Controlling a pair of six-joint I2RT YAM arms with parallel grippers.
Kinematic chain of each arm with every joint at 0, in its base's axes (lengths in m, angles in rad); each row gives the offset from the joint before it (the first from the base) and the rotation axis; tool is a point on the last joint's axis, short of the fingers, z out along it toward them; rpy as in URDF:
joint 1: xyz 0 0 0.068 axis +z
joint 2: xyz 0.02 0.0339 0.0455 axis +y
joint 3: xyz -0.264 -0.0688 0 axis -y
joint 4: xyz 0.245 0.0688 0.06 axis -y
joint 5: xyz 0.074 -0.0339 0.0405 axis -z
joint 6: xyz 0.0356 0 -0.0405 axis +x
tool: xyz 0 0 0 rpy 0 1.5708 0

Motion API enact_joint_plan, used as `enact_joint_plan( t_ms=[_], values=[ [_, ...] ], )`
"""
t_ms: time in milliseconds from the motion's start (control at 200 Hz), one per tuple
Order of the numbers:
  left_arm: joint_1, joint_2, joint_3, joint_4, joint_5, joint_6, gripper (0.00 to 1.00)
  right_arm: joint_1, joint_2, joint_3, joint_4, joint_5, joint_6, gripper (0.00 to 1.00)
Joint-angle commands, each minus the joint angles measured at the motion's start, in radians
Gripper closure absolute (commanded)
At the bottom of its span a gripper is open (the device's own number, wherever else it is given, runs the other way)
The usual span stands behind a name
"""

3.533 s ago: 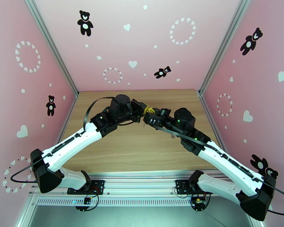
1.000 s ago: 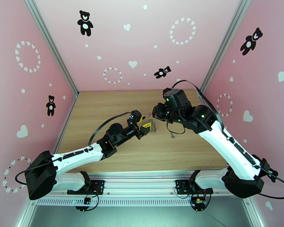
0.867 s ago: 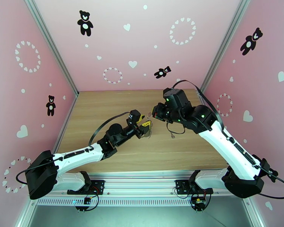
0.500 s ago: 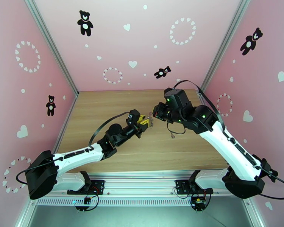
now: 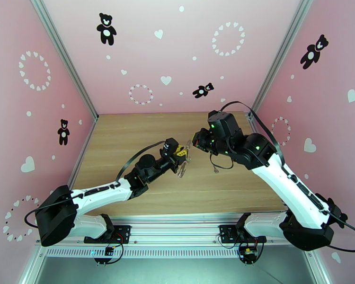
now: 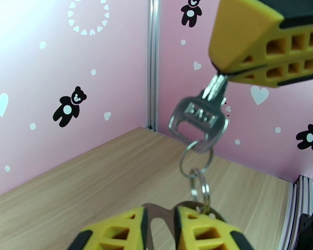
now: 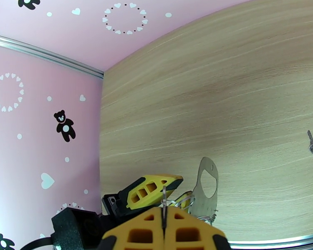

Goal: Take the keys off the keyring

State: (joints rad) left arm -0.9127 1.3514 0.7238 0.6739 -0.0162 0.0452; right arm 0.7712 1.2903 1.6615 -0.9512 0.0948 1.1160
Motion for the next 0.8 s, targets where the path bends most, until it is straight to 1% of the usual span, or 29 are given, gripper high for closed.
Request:
enact_joint_plan(
  t_ms=[0,230,380,541,651,746,796],
  values=[
    [-0.005,0.007,0.021,0.014,0.030,0.008,0.73,0.005,-0.029,-0.012,0.028,0.015,0.018,1.00],
    [-0.010,0.019,0.051,0.010,0.093,-0.006,0.73,0.005,-0.037,-0.020,0.030,0.027,0.029,1.00],
    [-0.019,0.040,0.066,0.014,0.096,-0.003,0.73,0.005,-0.039,-0.020,0.031,0.028,0.031,1.00],
    [-0.022,0.054,0.084,0.013,0.093,0.007,0.70,0.005,-0.044,-0.022,0.034,0.027,0.035,1.00],
    [-0.021,0.058,0.085,0.015,0.070,0.007,0.71,0.005,-0.045,-0.027,0.034,0.026,0.041,1.00],
    [-0.021,0.054,0.084,0.025,0.071,0.010,0.71,0.005,-0.050,-0.031,0.035,0.029,0.045,1.00],
    [-0.023,0.055,0.085,0.022,0.062,0.012,0.74,0.005,-0.052,-0.034,0.041,0.029,0.047,1.00]
  ],
)
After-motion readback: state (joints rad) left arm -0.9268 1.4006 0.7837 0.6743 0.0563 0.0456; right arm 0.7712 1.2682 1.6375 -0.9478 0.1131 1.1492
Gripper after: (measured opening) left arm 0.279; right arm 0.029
